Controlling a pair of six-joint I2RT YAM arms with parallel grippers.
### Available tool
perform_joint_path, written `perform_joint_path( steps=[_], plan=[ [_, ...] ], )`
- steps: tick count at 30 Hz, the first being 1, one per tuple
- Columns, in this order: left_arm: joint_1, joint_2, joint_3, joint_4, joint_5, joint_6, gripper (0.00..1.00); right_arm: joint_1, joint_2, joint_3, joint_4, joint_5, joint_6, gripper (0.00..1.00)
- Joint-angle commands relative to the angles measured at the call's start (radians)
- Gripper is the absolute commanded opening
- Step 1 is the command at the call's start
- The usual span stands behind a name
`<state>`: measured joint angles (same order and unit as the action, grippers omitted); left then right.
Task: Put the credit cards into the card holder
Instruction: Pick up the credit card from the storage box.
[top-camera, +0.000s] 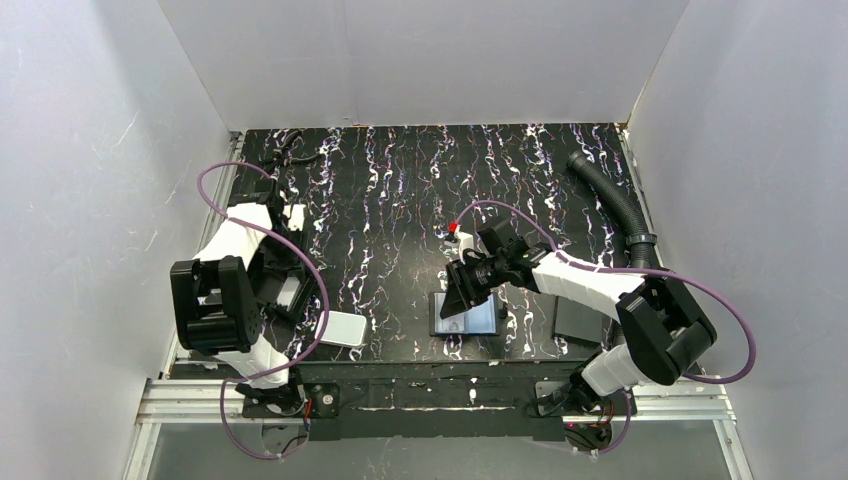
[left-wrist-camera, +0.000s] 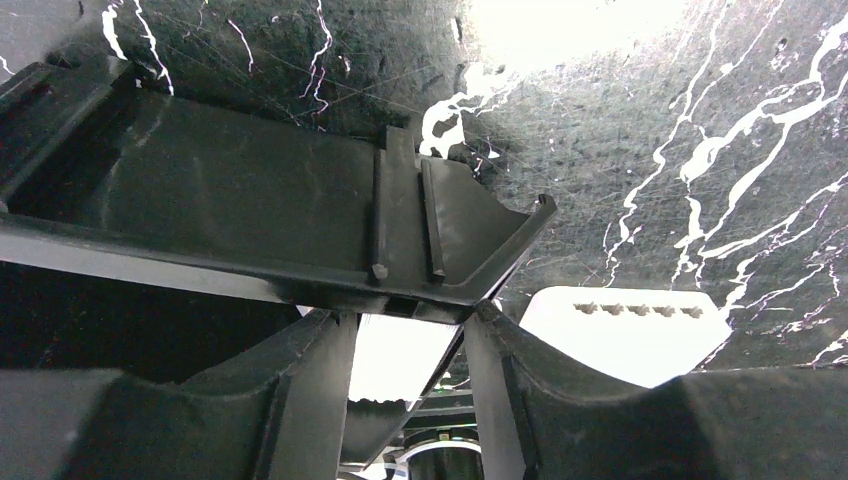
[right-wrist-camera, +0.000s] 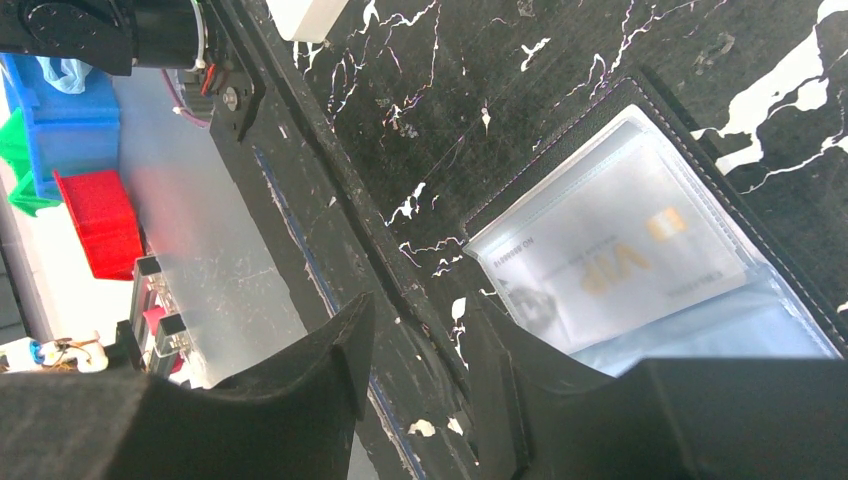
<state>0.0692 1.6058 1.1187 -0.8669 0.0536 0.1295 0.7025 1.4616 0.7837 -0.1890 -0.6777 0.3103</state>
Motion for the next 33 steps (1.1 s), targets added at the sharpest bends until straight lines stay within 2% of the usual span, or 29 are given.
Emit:
perform_joint_path(
  steps=[1, 8, 17, 25, 33],
  plan=[
    [0.001, -0.028, -0.011, -0.037, 0.053, -0.008, 0.43, 0.001, -0.007, 0.031, 0.002, -0.014, -0.007, 0.46],
    [0.0, -0.036, -0.02, -0.039, 0.1, -0.008, 0.59, 0.0, -0.005, 0.03, 0.006, -0.016, -0.008, 0.46],
    [0.008, -0.072, -0.013, -0.049, 0.08, -0.035, 0.63, 0.0, -0.007, 0.026, 0.006, -0.019, -0.006, 0.45],
    [0.05, -0.048, -0.002, -0.061, 0.104, -0.042, 0.82, 0.001, -0.013, 0.025, 0.005, -0.023, -0.007, 0.44],
    [0.049, 0.01, -0.028, -0.053, 0.171, -0.047, 0.82, 0.0, -0.023, 0.023, -0.001, -0.02, -0.01, 0.43]
  ],
)
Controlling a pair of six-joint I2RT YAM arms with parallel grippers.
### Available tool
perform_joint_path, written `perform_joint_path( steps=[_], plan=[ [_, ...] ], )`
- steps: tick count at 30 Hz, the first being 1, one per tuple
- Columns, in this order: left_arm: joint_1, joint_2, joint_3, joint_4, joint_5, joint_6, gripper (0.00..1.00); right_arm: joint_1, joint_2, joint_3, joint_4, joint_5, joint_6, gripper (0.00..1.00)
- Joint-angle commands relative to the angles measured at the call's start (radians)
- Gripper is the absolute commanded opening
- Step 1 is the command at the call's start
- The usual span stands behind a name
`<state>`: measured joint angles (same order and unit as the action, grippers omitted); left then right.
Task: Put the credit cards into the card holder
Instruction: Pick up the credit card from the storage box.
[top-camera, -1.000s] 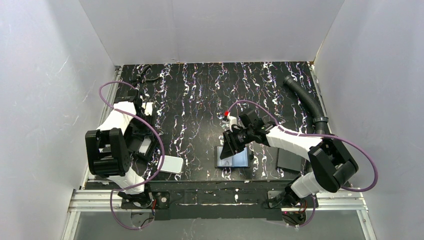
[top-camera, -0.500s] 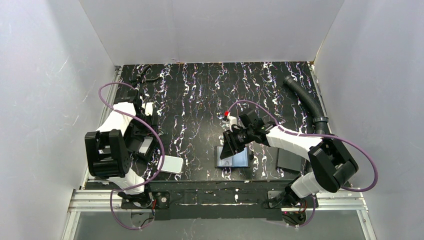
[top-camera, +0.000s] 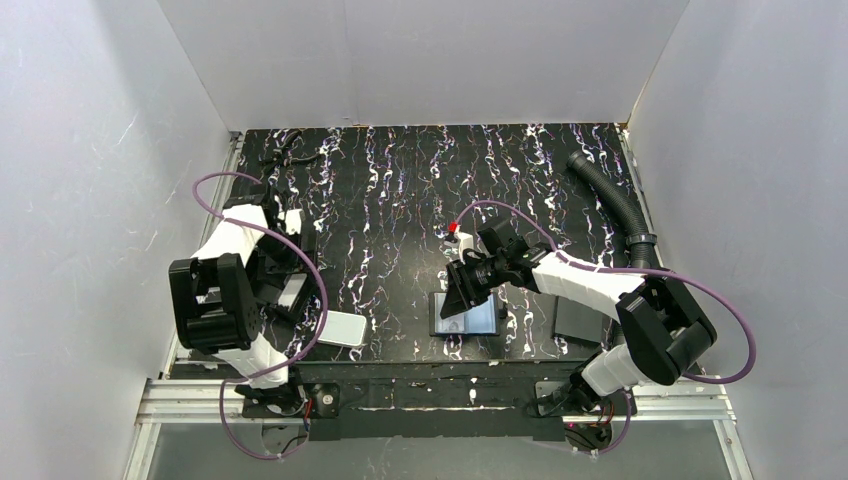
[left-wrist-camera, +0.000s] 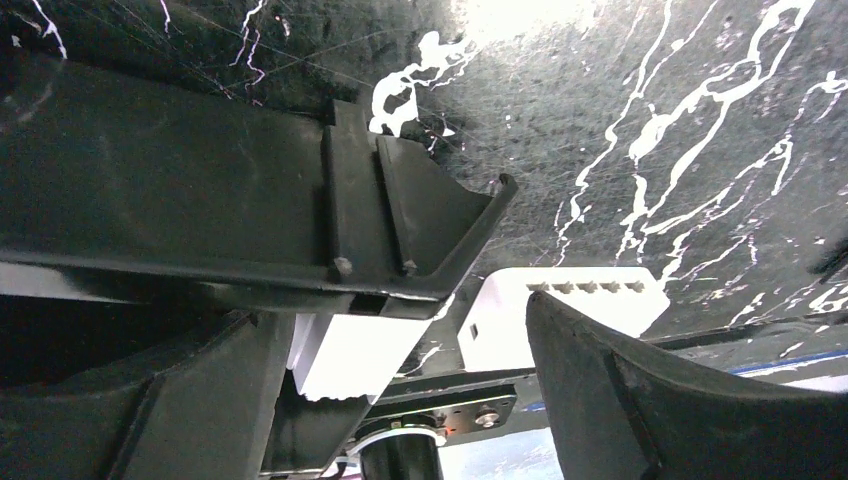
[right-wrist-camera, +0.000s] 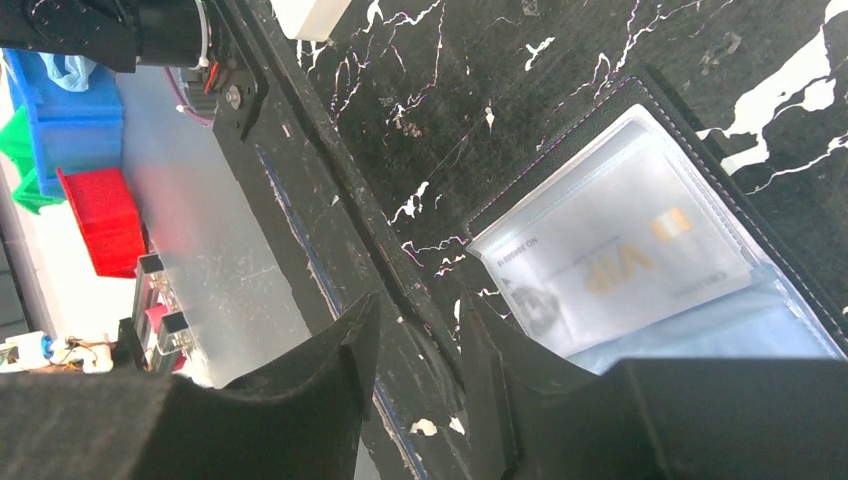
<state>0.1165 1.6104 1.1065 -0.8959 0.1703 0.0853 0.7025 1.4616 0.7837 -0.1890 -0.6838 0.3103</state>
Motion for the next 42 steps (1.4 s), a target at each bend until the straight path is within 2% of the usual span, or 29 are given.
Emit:
perform_joint_path(
  steps=[1, 6, 11, 14, 25, 36, 39, 42],
  plan=[
    [0.002, -0.001, -0.019, -0.024, 0.061, -0.002, 0.82, 0.0, -0.024, 0.023, -0.001, -0.013, -0.01, 0.43],
    [0.003, -0.026, -0.019, -0.026, 0.071, -0.001, 0.74, 0.0, -0.02, 0.026, 0.002, -0.016, -0.01, 0.42],
    [0.003, -0.048, -0.016, -0.03, 0.081, 0.002, 0.56, 0.001, -0.018, 0.025, 0.003, -0.018, -0.008, 0.42],
    [0.003, -0.062, -0.013, -0.033, 0.078, 0.002, 0.49, 0.0, -0.016, 0.026, 0.007, -0.02, -0.006, 0.42],
    [0.003, -0.088, -0.013, -0.037, 0.074, 0.005, 0.35, 0.0, -0.01, 0.026, 0.011, -0.023, -0.004, 0.42],
    [0.003, -0.104, -0.016, -0.038, 0.04, 0.007, 0.26, 0.001, -0.007, 0.031, 0.011, -0.029, -0.003, 0.41],
    [0.003, -0.105, -0.014, -0.038, 0.021, 0.007, 0.17, 0.0, -0.007, 0.031, 0.013, -0.029, -0.003, 0.41],
    [0.002, -0.107, -0.016, -0.038, 0.008, 0.007, 0.14, 0.0, -0.005, 0.031, 0.011, -0.031, -0.003, 0.4]
  ],
)
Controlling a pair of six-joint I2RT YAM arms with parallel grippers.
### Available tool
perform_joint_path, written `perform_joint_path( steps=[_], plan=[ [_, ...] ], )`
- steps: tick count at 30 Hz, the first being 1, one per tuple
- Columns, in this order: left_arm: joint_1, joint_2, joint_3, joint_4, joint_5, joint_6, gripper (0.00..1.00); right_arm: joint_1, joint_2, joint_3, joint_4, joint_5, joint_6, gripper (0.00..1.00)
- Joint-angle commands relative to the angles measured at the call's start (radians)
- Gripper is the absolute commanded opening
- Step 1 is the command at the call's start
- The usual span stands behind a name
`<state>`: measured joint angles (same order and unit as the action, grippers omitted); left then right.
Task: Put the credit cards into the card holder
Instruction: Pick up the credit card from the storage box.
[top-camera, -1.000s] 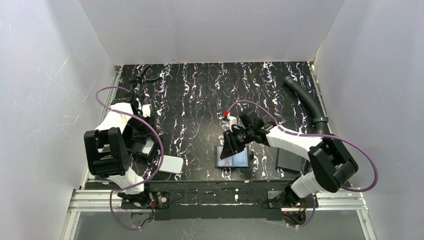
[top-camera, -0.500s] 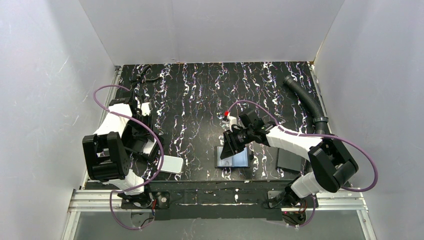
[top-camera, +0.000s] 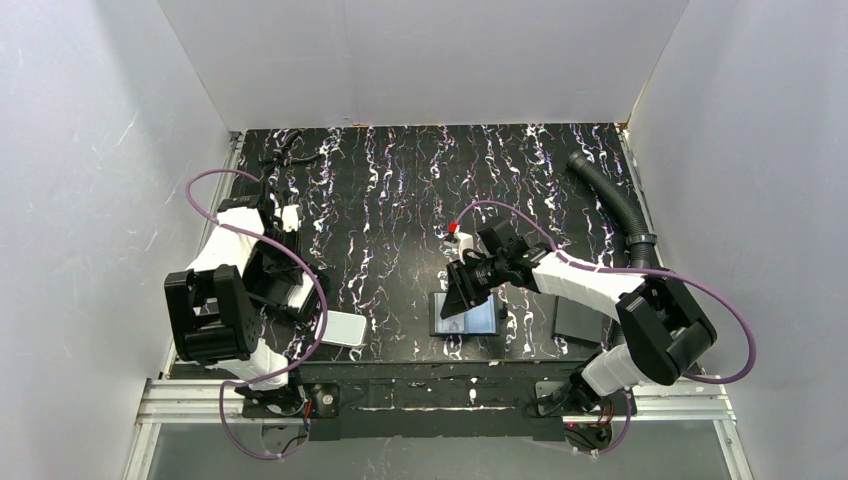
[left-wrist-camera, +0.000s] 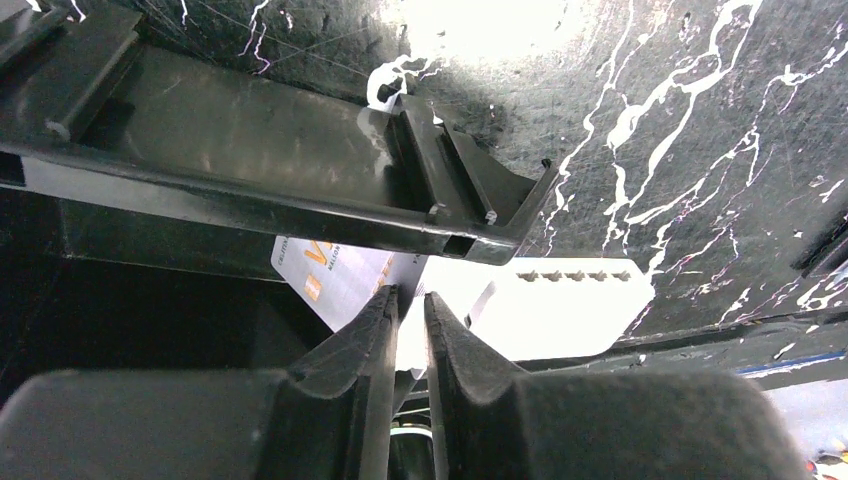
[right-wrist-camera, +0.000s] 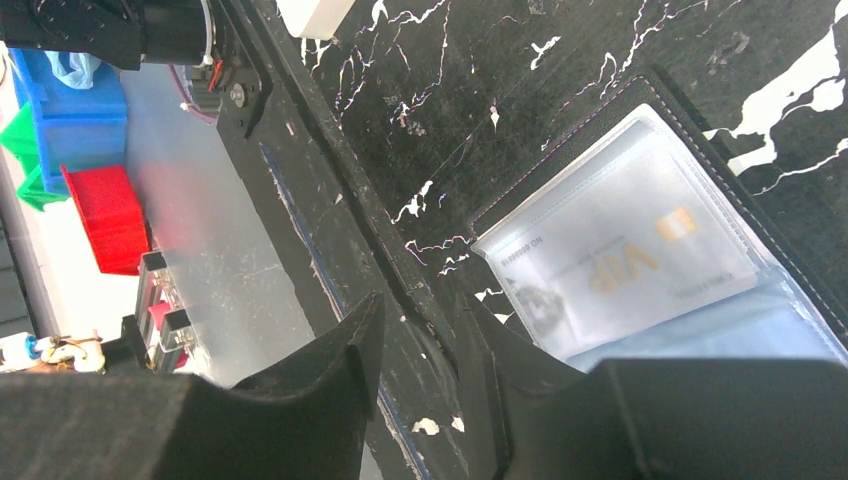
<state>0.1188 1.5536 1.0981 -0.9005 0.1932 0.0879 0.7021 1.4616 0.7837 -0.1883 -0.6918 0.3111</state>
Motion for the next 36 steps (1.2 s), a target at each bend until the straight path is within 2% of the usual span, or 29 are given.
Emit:
perform_joint_path(
  steps=[1, 3, 10, 18, 27, 32, 36],
  plan=[
    [-0.001, -0.051, -0.008, -0.034, -0.02, 0.003, 0.13, 0.001, -0.005, 0.031, 0.01, -0.023, -0.004, 0.4],
    [0.001, -0.053, -0.007, -0.034, -0.026, 0.004, 0.12, 0.001, -0.006, 0.031, 0.011, -0.023, -0.004, 0.4],
    [-0.001, -0.08, -0.011, -0.03, -0.068, 0.001, 0.0, 0.0, -0.005, 0.032, 0.01, -0.024, -0.002, 0.39],
    [-0.026, -0.111, -0.014, -0.02, -0.144, -0.005, 0.0, -0.002, -0.006, 0.032, 0.011, -0.026, 0.002, 0.39],
    [-0.032, -0.267, 0.028, -0.043, -0.299, -0.031, 0.0, -0.019, -0.019, 0.037, -0.008, 0.004, 0.008, 0.39],
    [-0.032, -0.392, 0.077, -0.051, -0.267, -0.068, 0.0, -0.03, -0.038, 0.045, -0.034, 0.062, 0.005, 0.4],
    [-0.033, -0.484, 0.129, -0.066, -0.152, -0.131, 0.0, -0.031, -0.068, 0.053, -0.033, 0.089, 0.04, 0.41]
  ],
)
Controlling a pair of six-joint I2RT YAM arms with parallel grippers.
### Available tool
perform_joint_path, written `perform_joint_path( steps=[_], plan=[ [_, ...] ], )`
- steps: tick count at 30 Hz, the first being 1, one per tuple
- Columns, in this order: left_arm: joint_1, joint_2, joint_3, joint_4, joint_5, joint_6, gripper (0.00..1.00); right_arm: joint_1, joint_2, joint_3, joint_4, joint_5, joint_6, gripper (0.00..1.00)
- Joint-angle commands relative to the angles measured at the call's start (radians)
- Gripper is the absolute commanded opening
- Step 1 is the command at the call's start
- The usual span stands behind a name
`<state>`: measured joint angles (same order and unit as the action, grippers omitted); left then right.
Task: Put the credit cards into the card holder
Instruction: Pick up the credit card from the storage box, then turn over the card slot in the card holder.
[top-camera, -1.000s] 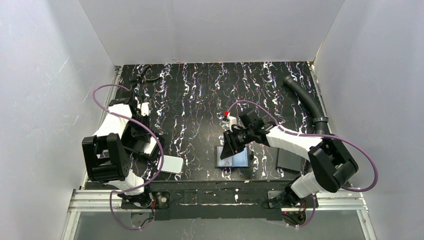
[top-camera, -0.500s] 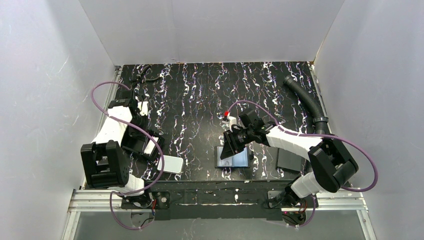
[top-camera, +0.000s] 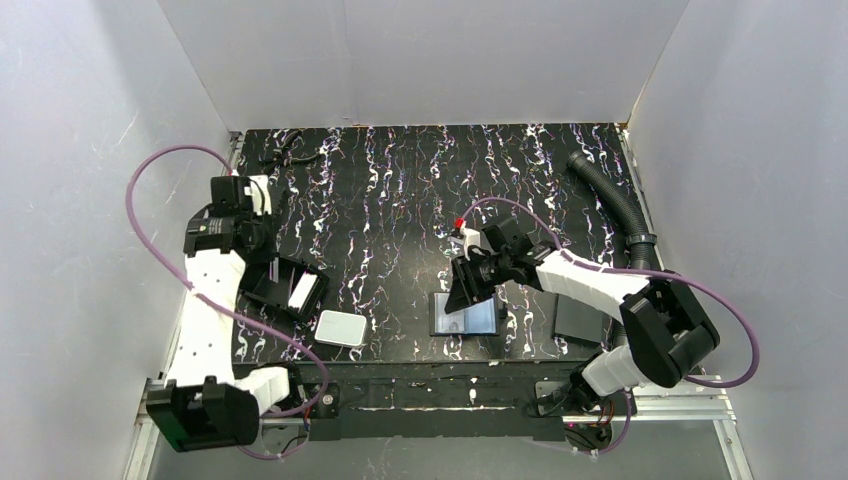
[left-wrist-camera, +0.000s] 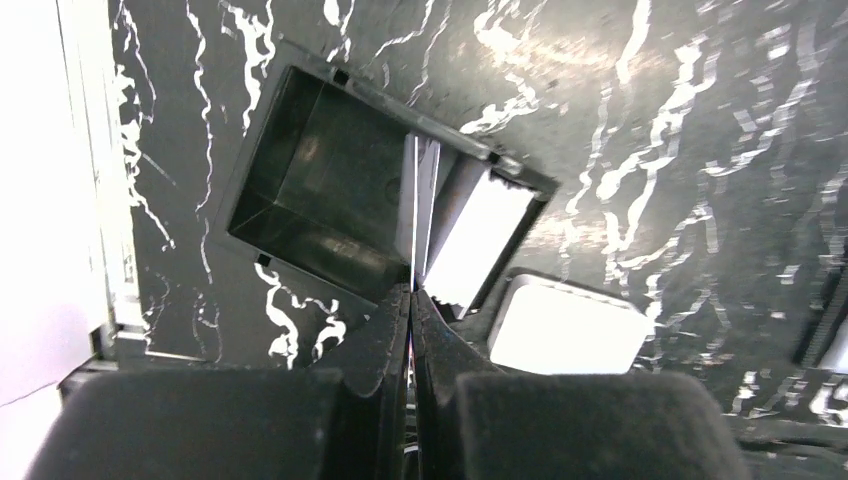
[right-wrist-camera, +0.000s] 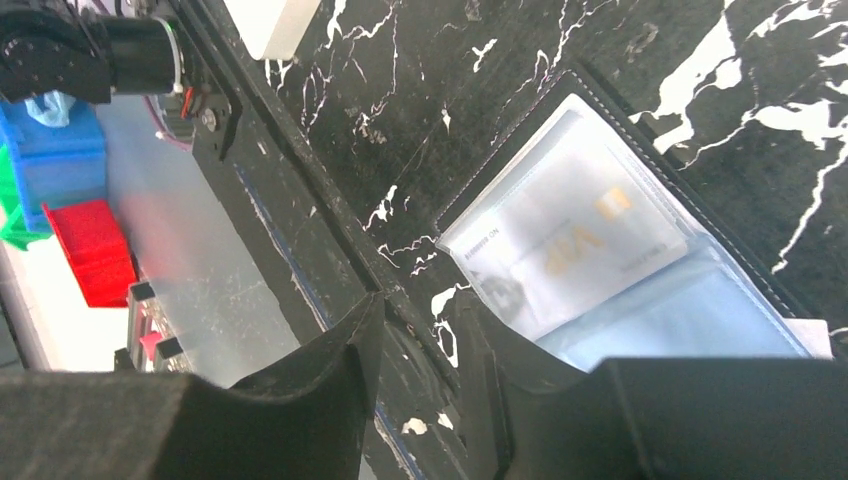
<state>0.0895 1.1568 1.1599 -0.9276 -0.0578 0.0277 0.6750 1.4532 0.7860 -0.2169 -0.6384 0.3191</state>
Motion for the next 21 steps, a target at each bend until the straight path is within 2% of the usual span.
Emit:
perform_joint_path(
  steps=[1, 5, 7, 11, 18, 21],
  plan=[
    [-0.005, -0.111, 0.076, -0.038, 0.155, -0.092, 0.0, -0.003, -0.066, 0.052, 0.005, 0.032, 0.039, 0.42],
    [-0.026, -0.179, 0.112, 0.03, 0.385, -0.199, 0.0, 0.001, -0.099, 0.05, 0.107, -0.034, 0.139, 0.47],
    [-0.061, -0.21, 0.094, 0.107, 0.505, -0.27, 0.0, 0.008, -0.115, 0.036, 0.197, -0.07, 0.219, 0.49],
    [-0.158, -0.286, 0.019, 0.324, 0.637, -0.456, 0.0, 0.034, -0.152, 0.024, 0.415, -0.103, 0.364, 0.59],
    [-0.327, -0.418, -0.234, 0.784, 0.712, -0.803, 0.0, 0.044, -0.214, -0.08, 0.956, -0.085, 0.787, 0.79],
    [-0.377, -0.458, -0.332, 0.95, 0.703, -0.919, 0.0, 0.044, -0.223, -0.095, 1.065, -0.053, 0.871, 0.81]
  ],
)
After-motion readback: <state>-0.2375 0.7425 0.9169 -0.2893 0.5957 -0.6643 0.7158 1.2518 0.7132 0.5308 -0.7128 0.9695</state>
